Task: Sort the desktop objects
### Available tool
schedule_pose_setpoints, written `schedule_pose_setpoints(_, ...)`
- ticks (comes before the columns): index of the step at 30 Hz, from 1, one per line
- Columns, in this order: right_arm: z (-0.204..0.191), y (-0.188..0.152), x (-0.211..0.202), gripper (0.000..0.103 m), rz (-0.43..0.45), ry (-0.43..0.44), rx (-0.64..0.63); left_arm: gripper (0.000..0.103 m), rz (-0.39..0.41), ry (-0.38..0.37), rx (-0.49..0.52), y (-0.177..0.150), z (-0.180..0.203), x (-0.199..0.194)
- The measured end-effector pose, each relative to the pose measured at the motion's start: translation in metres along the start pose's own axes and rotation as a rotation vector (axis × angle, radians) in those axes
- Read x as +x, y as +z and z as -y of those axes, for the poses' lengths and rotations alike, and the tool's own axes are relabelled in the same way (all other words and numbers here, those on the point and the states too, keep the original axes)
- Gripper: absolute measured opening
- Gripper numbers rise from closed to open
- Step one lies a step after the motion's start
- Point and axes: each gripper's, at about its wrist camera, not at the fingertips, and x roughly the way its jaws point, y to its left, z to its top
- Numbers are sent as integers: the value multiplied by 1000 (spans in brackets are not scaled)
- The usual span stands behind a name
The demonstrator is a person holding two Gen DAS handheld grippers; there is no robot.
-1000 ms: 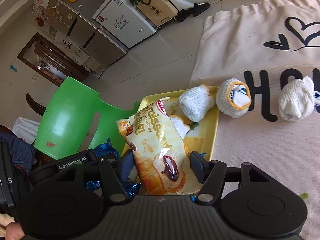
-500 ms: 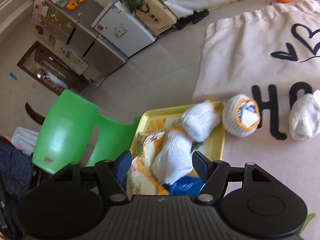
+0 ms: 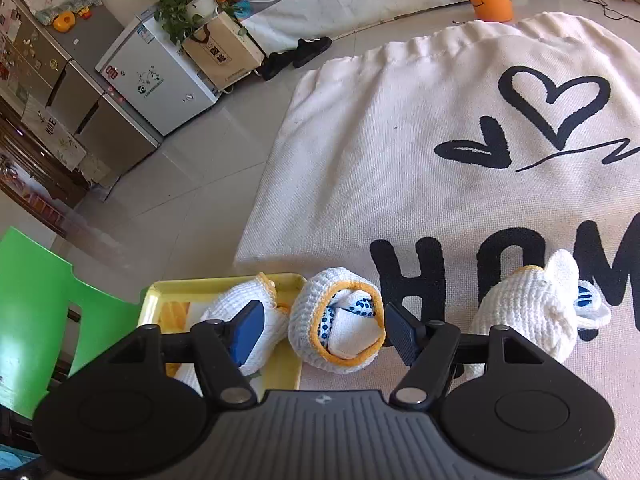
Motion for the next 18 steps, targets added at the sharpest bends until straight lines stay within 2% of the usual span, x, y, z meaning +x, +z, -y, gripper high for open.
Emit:
schedule_pose_setpoints(1, 0, -1, 4, 66, 0, -13, -6, 94, -1, -2, 3, -1, 1, 0)
schedule_pose_setpoints(2, 0, -3, 9, 58, -3, -24, -16, 94, -3, -2, 8, -1, 1, 0)
schedule_pose_setpoints(6, -1, -9, 13, 53, 8, -13, -52, 94, -11, -10, 10, -1, 3, 2)
schedule_pose_setpoints(12, 12, -20, -5, 51, -26, -1, -13, 94, -8, -34, 30, -3, 12, -1)
schedule_pose_setpoints(15, 18, -33, -22, 51, -45, -33, -8, 94, 5, -47, 60, -6, 21, -5)
schedule_pose_setpoints(18, 23, -45, -43, 51, -68, -102, -14, 94, 12, -67, 92, -13, 31, -10)
